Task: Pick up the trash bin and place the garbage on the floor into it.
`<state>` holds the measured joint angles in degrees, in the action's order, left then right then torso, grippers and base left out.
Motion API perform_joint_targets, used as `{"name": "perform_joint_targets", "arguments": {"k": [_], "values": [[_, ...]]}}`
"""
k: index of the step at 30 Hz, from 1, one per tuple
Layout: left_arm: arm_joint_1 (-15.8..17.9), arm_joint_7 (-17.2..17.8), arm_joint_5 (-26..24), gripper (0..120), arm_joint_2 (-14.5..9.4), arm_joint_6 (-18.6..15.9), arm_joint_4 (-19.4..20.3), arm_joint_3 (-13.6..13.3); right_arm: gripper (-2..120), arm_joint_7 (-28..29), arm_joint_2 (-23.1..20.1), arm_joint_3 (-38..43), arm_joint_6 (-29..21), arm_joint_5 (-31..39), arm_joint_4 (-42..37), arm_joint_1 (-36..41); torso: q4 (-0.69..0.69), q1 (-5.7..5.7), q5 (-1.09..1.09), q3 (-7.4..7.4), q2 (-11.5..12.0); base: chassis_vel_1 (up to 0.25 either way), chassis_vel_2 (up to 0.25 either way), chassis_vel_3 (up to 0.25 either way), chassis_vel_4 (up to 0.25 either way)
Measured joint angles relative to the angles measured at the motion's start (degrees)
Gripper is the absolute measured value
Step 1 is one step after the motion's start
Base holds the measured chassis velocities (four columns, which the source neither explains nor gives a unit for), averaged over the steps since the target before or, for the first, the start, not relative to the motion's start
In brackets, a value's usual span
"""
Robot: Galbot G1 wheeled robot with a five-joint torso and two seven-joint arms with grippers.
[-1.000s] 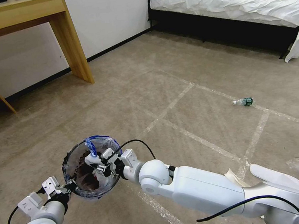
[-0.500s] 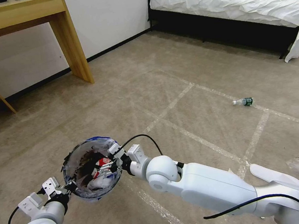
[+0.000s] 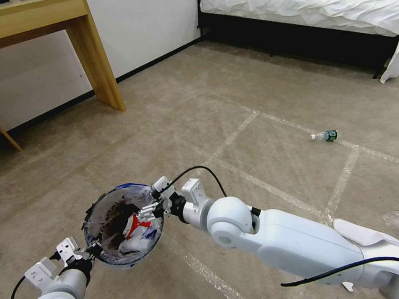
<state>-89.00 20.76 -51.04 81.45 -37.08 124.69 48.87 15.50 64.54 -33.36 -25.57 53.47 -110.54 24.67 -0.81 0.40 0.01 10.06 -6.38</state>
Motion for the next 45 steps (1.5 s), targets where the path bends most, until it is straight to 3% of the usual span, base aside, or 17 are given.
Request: {"name": "perform_joint_targets", "arguments": {"k": [7,16,18,22,24,31,33,36,40,45], "values": [[-0.15,0.02,0.01,0,-0.01,0.00,0.29,0.27,100,0.07,-0.95,5.41,-0.05,1.78,-3.77,1.00,0.01,0.00,0.00,0.00,0.00,0.000,0.000,0.000,0.000],[-0.21,0.02,0.07,0,-0.21,0.00,0.43,0.30,100,-1.41,-6.50,16.51,2.44,2.57,-6.26,5.84,0.00,0.00,0.00,0.00,0.00,0.000,0.000,0.000,0.000],[-0.50,-0.01,0.08,0,-0.45,0.00,0.55,0.33,100,-2.84,-8.50,23.09,4.75,2.59,-6.98,9.57,-0.01,0.00,0.00,0.00,-0.01,0.000,0.000,0.000,0.000],[-0.69,-0.09,0.08,0,-0.56,-0.01,0.84,0.39,100,-4.14,-9.55,28.00,8.52,2.07,-7.15,12.85,-0.01,0.00,0.00,0.00,0.00,0.000,0.000,0.000,0.000],[-0.74,-0.24,0.07,0,-0.59,0.00,1.41,0.46,100,-4.57,-9.93,31.69,13.47,1.13,-7.30,16.16,0.00,0.00,0.01,0.00,0.00,0.000,0.000,0.000,0.000],[-1.10,-0.36,0.08,0,-0.52,0.00,2.60,0.51,100,-6.66,-9.71,39.85,22.11,-4.83,-7.48,24.64,-0.01,0.00,0.00,-0.01,0.00,0.000,0.000,0.000,0.000],[-1.10,-0.36,0.08,0,-0.52,0.00,2.60,0.51,100,-6.66,-9.71,39.85,22.11,-4.83,-7.48,24.64,-0.01,0.00,0.00,-0.01,0.00,0.000,0.000,0.000,0.000],[-1.66,-0.58,0.22,0,-0.48,0.02,3.32,0.57,100,-8.64,-8.63,44.96,26.65,-10.16,-7.08,30.27,0.00,0.00,0.00,-0.01,0.00,0.000,0.000,0.000,0.000],[-2.48,-1.17,0.58,0,-0.63,0.37,3.88,0.85,100,-11.38,-5.82,50.51,31.87,-18.26,-5.81,35.65,0.00,0.00,0.00,-0.01,-0.01,0.000,0.000,0.000,0.000],[-2.90,-2.05,1.45,0,-0.52,0.81,4.42,1.03,100,-13.63,-1.25,55.34,36.46,-23.52,-5.48,42.08,-0.01,0.00,0.00,-0.01,0.00,0.000,0.000,0.000,0.000]]}}
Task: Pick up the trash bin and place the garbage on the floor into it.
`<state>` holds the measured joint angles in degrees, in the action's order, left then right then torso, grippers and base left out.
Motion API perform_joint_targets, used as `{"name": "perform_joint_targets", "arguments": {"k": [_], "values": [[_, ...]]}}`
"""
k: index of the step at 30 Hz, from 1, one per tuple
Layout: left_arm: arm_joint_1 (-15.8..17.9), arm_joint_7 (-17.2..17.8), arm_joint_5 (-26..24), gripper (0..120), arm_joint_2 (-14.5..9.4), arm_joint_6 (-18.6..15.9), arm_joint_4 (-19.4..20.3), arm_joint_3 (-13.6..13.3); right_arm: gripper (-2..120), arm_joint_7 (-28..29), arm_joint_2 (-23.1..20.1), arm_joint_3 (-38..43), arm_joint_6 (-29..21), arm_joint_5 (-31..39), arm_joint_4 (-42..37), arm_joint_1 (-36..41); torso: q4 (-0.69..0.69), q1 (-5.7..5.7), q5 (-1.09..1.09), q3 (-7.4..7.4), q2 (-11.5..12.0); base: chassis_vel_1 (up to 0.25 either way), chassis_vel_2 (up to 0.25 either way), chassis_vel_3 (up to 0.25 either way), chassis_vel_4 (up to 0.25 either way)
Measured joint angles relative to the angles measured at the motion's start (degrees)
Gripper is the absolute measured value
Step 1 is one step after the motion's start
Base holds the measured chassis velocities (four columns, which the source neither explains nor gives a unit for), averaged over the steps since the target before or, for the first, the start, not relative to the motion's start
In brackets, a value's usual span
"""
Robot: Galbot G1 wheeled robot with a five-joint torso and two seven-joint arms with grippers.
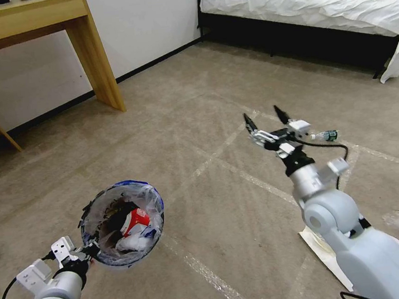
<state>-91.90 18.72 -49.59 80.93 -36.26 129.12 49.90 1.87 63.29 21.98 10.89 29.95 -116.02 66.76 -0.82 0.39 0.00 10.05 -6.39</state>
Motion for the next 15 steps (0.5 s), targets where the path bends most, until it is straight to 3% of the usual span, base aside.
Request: {"name": "perform_joint_targets", "arguments": {"k": [7,15], "values": [[-0.13,-1.00,1.48,0,0.30,0.57,-0.13,-0.42,100,-0.54,4.88,2.49,2.71,-2.78,0.39,6.26,0.00,0.00,-0.01,0.00,0.00,0.000,0.000,0.000,0.000],[-0.34,-1.35,2.19,0,0.45,0.60,-0.32,-0.48,100,-0.45,6.21,2.74,2.96,-4.14,0.61,7.59,0.01,0.00,-0.01,0.01,0.00,0.000,0.000,0.000,0.000]]}}
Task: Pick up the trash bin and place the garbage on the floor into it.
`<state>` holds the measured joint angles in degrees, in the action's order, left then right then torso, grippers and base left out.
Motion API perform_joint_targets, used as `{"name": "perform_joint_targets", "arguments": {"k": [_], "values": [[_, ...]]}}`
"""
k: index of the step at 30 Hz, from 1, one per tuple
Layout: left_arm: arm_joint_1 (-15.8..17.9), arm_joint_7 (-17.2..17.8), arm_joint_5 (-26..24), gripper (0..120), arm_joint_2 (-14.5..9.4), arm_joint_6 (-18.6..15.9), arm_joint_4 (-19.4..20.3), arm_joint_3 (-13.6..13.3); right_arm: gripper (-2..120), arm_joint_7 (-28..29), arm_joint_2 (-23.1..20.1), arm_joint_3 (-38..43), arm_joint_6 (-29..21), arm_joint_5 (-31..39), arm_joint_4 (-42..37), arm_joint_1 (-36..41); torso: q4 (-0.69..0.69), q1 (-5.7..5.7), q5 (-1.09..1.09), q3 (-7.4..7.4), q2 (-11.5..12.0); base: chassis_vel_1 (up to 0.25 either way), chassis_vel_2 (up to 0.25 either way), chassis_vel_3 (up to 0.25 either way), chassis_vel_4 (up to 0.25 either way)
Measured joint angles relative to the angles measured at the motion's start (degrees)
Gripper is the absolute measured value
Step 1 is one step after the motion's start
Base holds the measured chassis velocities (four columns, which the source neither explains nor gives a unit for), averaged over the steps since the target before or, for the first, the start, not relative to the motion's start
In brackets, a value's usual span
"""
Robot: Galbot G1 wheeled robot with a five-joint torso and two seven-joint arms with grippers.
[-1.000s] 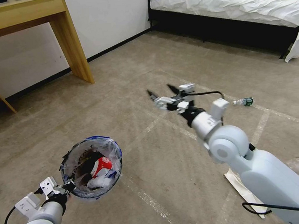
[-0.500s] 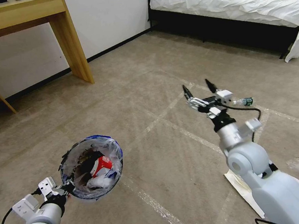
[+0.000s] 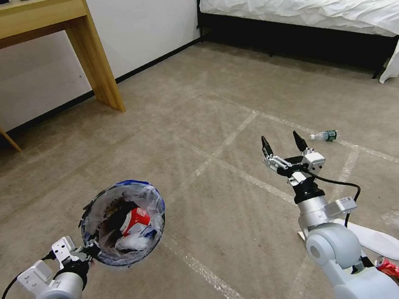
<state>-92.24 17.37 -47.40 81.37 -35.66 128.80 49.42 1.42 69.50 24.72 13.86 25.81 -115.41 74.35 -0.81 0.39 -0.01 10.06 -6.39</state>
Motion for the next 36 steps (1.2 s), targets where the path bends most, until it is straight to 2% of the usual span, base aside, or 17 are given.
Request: {"name": "perform_joint_targets", "arguments": {"k": [14,36], "values": [[0.08,-0.10,0.06,0,0.29,0.01,-0.35,0.05,100,0.19,0.34,-0.31,-0.09,-1.00,0.83,0.06,-0.01,0.00,0.00,0.00,0.00,-0.058,-0.054,-0.064,-0.066],[0.12,-0.06,-0.22,0,0.10,-0.08,-0.69,0.11,100,0.45,1.15,-0.67,0.20,-2.14,1.67,0.23,-0.01,0.00,0.01,0.00,0.00,-0.100,-0.102,-0.097,-0.098]]}}
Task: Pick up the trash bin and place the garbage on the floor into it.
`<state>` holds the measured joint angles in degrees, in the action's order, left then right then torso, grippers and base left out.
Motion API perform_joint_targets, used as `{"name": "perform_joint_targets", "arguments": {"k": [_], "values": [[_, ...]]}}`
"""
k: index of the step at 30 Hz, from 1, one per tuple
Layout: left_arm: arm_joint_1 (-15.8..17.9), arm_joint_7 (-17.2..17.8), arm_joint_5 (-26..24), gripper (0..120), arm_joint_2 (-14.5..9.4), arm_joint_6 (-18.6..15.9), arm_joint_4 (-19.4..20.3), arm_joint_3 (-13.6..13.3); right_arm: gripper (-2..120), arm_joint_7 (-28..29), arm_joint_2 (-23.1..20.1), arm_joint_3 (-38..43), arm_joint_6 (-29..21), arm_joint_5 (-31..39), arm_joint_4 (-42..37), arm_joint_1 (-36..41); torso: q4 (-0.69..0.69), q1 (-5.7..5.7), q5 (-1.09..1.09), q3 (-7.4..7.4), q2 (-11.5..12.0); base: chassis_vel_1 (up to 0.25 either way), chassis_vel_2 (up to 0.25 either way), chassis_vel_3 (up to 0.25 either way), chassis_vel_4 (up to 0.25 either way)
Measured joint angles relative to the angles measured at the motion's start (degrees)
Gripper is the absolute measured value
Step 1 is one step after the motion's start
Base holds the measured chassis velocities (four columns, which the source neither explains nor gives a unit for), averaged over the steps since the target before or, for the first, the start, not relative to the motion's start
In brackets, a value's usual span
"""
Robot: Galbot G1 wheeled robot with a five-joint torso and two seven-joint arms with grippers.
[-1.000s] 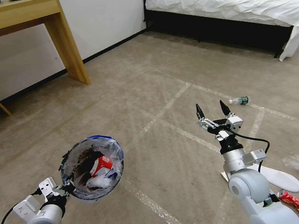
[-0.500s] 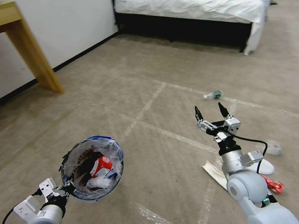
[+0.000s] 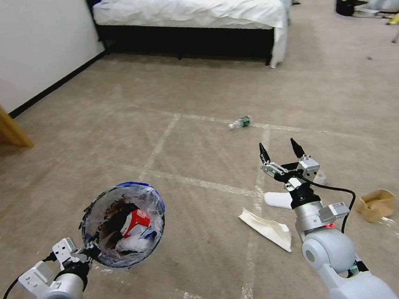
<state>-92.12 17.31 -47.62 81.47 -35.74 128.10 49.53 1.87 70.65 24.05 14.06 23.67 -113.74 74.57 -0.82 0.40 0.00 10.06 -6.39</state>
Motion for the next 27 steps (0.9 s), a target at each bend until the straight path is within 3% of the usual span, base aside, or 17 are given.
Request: {"name": "perform_joint_targets", "arguments": {"k": [14,27], "values": [[0.58,0.29,-0.17,0,0.04,-0.02,-0.88,0.12,100,0.13,0.09,-0.17,0.09,-0.16,0.87,-0.42,0.00,0.00,0.00,0.00,0.00,-0.062,-0.058,-0.055,-0.057],[1.01,0.46,-0.44,0,-0.13,-0.18,-1.68,0.22,100,0.37,0.16,-0.41,0.12,-0.49,1.63,-0.94,0.01,0.00,0.00,0.00,0.00,0.000,0.000,0.000,0.000]]}}
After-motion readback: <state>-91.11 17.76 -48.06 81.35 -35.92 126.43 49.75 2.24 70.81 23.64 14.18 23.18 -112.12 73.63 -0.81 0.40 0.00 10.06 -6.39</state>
